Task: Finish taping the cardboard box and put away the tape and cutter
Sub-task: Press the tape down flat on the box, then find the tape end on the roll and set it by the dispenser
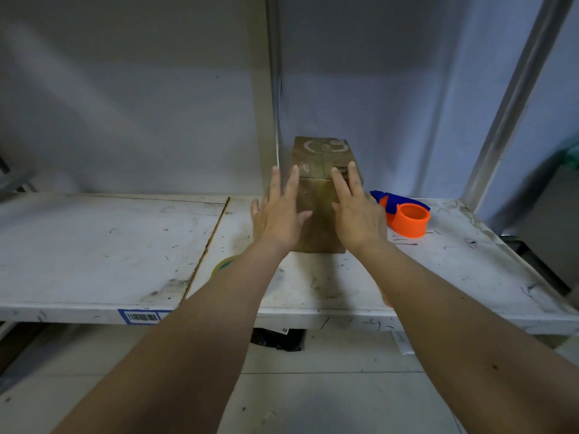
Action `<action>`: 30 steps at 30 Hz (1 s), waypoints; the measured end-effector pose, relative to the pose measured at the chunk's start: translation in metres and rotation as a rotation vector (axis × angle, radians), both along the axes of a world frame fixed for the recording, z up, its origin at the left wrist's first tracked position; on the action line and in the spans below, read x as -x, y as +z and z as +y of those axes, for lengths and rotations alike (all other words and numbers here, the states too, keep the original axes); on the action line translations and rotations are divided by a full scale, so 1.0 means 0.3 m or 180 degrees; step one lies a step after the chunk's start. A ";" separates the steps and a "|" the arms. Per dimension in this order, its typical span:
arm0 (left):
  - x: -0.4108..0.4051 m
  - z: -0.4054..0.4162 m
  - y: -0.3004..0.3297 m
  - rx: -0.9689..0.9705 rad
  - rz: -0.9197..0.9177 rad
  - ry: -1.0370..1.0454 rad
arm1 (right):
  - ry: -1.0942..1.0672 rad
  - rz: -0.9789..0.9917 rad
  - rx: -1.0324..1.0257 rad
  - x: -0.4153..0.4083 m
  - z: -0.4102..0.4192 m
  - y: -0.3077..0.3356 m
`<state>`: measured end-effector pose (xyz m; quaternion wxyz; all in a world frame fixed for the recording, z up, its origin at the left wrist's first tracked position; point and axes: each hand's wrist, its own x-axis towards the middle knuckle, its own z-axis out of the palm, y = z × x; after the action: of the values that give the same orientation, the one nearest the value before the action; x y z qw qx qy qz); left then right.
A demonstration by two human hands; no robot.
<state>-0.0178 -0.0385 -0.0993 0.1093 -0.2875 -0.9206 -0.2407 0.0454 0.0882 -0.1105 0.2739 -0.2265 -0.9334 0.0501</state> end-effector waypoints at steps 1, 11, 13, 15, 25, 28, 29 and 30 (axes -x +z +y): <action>-0.011 -0.020 -0.008 -0.0031 -0.0063 0.0131 | -0.0038 0.0067 -0.0013 -0.014 -0.017 -0.001; -0.086 -0.213 -0.115 0.0661 -0.0983 0.0890 | 0.0187 0.0398 0.0215 -0.156 -0.189 -0.063; -0.100 -0.233 -0.136 0.0774 -0.1089 0.0874 | 0.0290 0.0353 0.0345 -0.175 -0.213 -0.088; -0.114 -0.242 -0.150 0.0787 -0.1103 0.0804 | 0.0402 0.0229 0.0419 -0.190 -0.235 -0.109; -0.163 -0.228 -0.133 -0.0471 -0.1037 0.1060 | 0.0601 -0.0181 0.1200 -0.231 -0.250 -0.119; -0.188 -0.196 -0.088 -0.1244 -0.1505 0.0928 | 0.0480 -0.0003 0.1843 -0.237 -0.224 -0.092; -0.200 -0.183 -0.078 -0.1499 -0.1690 0.0846 | 0.0454 0.0064 0.2058 -0.239 -0.215 -0.082; -0.216 -0.171 -0.070 -0.1778 -0.1909 0.0775 | 0.0436 0.0125 0.2243 -0.240 -0.206 -0.071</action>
<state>0.0470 -0.0897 -0.1201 -0.0619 -0.0534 -0.8382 -0.5392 0.1176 0.0265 -0.1317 0.1929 -0.2429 -0.8663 0.3914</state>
